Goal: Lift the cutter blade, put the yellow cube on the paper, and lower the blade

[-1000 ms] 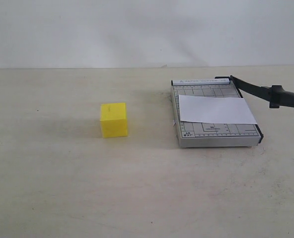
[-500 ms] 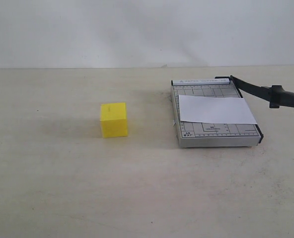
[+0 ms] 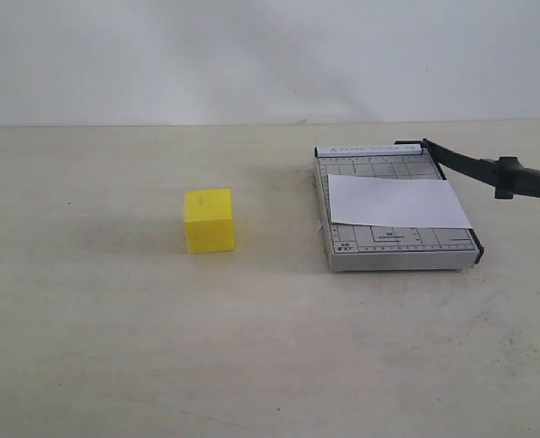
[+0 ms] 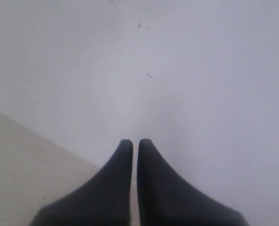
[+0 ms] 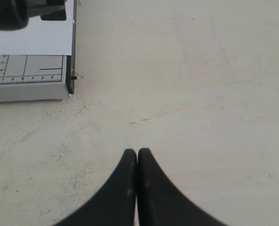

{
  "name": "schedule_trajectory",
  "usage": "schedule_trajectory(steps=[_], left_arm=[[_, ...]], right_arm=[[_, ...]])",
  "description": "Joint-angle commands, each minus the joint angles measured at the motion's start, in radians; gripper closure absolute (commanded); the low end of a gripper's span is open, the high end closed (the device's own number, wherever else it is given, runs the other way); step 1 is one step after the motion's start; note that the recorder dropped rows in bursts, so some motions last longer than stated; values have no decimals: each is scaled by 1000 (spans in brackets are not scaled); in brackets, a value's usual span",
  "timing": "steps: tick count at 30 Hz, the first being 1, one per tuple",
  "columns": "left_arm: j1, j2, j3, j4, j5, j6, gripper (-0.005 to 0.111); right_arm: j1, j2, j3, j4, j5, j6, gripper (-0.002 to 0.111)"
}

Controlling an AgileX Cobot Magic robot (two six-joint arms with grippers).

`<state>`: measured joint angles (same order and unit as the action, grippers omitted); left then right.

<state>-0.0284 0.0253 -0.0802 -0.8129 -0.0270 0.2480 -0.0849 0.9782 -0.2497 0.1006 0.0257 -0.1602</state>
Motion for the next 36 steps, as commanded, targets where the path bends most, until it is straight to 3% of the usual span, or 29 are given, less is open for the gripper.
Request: schedule_trajectory(steps=[1, 6, 11, 14, 16, 18, 22, 24, 28, 32, 36], left_arm=[[-5, 189, -231, 226, 238, 97, 102], [-5, 507, -473, 93, 259, 461, 102], [-18, 791, -614, -218, 335, 749, 102], [-98, 968, -626, -441, 353, 940, 102], [-205, 1072, -626, -539, 270, 1017, 102], [-345, 1149, -626, -572, 84, 1027, 102], [-603, 1275, -631, -681, -520, 977, 102], [-686, 1321, -641, -674, -657, 939, 102], [-801, 1395, -660, -631, -577, 899, 102], [-873, 1464, -698, -596, -528, 730, 102], [-900, 1589, -832, -341, -331, 579, 102]], right_arm=[[-4, 1, 0, -4, 9, -107, 108], [-4, 1, 0, -4, 3, -97, 108], [-4, 1, 0, -2, 5, -54, 108], [-4, 1, 0, -2, 5, -47, 108], [-4, 1, 0, -2, 5, -47, 108], [-4, 1, 0, -2, 8, -48, 108], [-4, 1, 0, -2, 20, -48, 108], [-4, 1, 0, -2, 23, -45, 108], [-4, 1, 0, -2, 23, -45, 108], [-4, 1, 0, -2, 21, -45, 108], [-4, 1, 0, -2, 12, -27, 108]])
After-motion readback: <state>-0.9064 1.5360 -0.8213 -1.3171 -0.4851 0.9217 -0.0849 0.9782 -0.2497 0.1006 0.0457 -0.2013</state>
